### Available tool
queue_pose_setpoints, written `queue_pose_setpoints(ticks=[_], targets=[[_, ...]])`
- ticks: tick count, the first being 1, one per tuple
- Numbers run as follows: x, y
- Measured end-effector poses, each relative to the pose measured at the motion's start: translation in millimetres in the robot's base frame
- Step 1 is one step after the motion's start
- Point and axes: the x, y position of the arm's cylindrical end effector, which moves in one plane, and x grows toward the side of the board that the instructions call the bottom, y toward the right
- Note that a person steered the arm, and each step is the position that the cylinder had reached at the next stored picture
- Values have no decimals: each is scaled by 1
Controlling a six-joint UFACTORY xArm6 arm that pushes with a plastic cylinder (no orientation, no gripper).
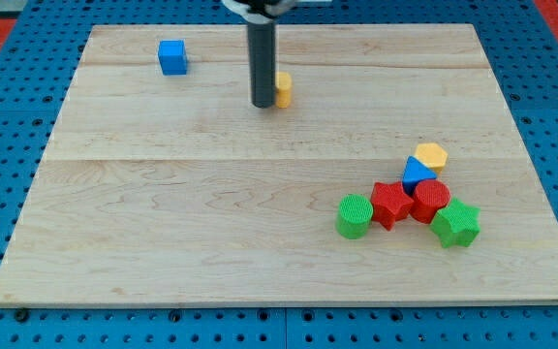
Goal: Push the yellow heart closer to the group of blocks
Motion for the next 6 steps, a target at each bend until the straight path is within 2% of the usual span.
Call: queue_pose_setpoints(ticks=[1, 2, 3, 4, 5, 6], targets=[[-35, -24], [-48, 20], [48, 79], [91, 79], [74, 59], [92, 36]])
